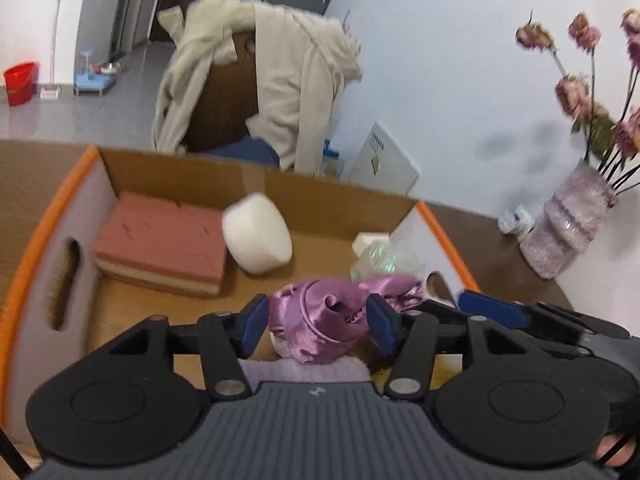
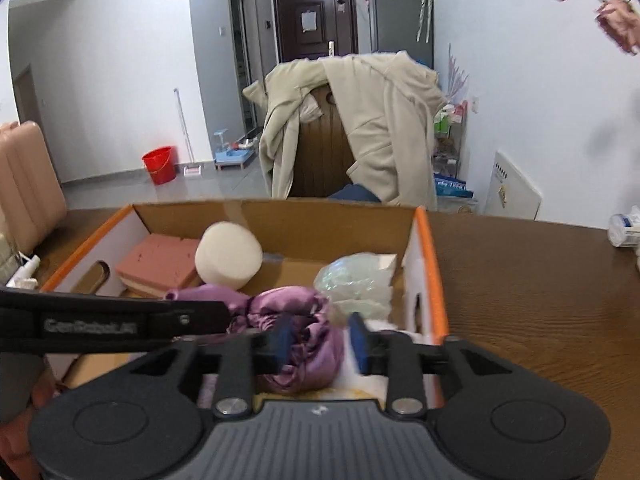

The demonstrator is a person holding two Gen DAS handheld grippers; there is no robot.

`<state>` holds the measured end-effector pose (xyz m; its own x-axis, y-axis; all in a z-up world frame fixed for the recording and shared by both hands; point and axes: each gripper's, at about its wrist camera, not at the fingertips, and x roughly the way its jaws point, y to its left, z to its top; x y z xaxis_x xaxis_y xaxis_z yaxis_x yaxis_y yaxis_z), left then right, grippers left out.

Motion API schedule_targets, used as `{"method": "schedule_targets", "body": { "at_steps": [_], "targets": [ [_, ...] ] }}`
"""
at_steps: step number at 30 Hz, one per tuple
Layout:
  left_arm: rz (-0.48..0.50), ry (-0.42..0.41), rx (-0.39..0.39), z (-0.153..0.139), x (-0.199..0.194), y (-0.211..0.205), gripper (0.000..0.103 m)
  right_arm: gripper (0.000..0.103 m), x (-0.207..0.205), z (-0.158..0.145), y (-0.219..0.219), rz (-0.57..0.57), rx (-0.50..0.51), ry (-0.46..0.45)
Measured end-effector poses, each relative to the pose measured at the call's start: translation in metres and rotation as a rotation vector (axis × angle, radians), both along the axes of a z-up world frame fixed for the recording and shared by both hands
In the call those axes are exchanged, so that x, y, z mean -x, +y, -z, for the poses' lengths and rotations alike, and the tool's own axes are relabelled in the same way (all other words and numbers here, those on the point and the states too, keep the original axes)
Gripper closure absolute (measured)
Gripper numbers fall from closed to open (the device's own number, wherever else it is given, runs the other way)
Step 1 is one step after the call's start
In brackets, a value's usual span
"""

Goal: Organize soft objects
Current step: 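Carry both scrunchies into the box and open both grippers, then move both grippers back to the light blue plush toy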

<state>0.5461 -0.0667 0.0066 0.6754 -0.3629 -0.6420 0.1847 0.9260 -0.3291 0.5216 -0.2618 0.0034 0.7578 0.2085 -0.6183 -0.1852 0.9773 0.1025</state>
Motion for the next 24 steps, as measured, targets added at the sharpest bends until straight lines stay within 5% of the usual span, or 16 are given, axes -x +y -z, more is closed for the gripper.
{"method": "schedule_targets", "body": {
  "at_steps": [12, 18, 24],
  "targets": [
    [-0.005, -0.258, -0.102, -0.11, 0.117, 0.027, 0.031, 0.052, 0.093, -0.103, -0.026, 0.018, 0.017, -0.192],
    [-0.035, -0.325, -0.158, -0.114, 0.202, 0.04, 0.024, 0.046, 0.152, -0.118, -0.029, 0.0, -0.009, -0.237],
    [-0.126, -0.419, -0.184, -0.08, 0.316, 0.068, 0.008, 0.036, 0.24, -0.087, -0.034, -0.045, -0.063, -0.282]
  ]
}}
